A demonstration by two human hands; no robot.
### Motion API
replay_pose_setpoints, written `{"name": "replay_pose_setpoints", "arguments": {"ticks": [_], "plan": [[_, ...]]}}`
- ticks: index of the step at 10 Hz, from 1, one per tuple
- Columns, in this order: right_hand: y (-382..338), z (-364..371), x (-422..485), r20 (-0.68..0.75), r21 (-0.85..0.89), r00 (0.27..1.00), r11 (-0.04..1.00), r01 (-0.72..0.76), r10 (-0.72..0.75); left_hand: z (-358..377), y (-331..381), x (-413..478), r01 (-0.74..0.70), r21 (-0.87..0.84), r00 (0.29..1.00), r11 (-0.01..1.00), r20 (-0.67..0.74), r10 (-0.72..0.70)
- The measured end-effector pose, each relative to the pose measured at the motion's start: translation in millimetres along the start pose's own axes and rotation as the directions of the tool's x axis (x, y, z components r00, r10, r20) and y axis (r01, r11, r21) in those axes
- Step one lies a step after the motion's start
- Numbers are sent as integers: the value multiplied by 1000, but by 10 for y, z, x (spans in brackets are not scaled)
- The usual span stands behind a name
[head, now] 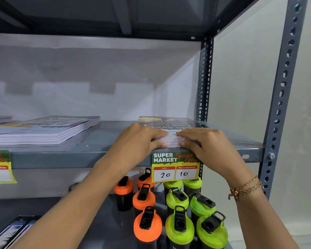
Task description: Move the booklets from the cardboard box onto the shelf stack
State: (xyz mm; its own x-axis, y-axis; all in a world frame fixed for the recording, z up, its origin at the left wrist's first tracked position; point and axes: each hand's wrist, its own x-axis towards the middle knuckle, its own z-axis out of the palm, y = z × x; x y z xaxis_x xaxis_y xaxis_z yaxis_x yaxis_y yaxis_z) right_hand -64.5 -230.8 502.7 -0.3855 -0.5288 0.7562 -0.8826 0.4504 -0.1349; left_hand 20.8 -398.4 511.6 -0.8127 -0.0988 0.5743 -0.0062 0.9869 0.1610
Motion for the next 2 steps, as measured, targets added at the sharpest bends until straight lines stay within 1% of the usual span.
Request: {"name": "replay_pose_setpoints", "arguments": {"ticks": [1, 2], "plan": [[-34, -32, -57, -37, -54, 998, 997, 53, -55, -21, 22, -15, -16, 1, 1000, 1000, -13, 16], [-223, -66, -466, -175, -116, 958, 971, 208, -226, -109, 43, 13, -32, 38, 997, 999, -68, 35]]}}
